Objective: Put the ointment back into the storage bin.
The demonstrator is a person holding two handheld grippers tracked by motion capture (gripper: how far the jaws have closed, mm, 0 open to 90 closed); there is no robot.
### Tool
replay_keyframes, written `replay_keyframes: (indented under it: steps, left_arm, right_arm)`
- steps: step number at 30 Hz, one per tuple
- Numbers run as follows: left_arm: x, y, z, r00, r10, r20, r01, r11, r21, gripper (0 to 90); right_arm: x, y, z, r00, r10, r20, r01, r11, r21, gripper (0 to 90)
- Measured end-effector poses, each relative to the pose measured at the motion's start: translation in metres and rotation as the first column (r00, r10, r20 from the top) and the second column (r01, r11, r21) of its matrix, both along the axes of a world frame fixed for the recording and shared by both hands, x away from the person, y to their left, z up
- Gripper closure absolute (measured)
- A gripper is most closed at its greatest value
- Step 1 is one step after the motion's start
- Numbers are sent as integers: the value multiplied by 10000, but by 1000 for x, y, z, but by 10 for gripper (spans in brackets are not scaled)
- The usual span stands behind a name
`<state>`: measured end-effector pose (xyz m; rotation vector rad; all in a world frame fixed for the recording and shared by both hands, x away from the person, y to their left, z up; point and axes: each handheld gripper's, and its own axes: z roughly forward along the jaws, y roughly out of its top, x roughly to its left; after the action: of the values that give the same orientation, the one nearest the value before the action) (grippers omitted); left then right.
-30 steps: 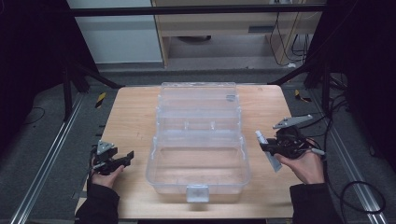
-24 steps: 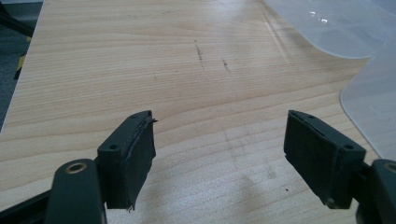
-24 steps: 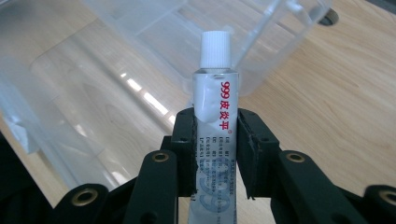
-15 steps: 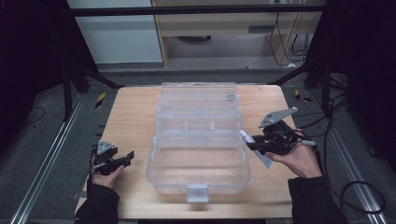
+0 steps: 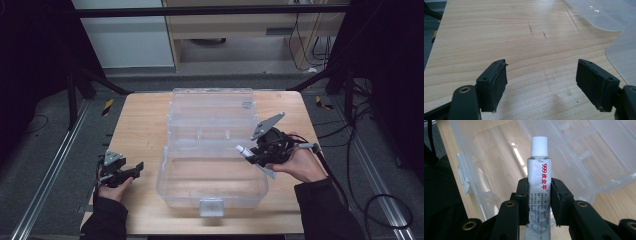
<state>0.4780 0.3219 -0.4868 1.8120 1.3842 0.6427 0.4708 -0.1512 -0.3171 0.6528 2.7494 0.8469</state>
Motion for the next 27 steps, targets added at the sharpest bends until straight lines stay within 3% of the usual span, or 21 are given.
replay_keyframes:
  steps: [6,9,18,27]
  left_arm:
    - [0,0,0,10000,5,-8,-5,10000,-19,243]
    - [0,0,0,10000,0,-18,0,10000,-11,244]
    - [0,0,0,10000,8,-13,-8,10000,-21,244]
    - [0,1,0,10000,15,-8,-15,10000,-28,244]
  right_arm:
    - [8,19,-6,9958,881,-258,-894,9947,-502,698]
    - [10,26,-10,9906,1320,-372,-1347,9873,-847,698]
    - [11,38,-20,9769,1983,-800,-2071,9704,-1245,698]
    - [12,54,-41,9562,2745,-1021,-2888,9414,-1742,697]
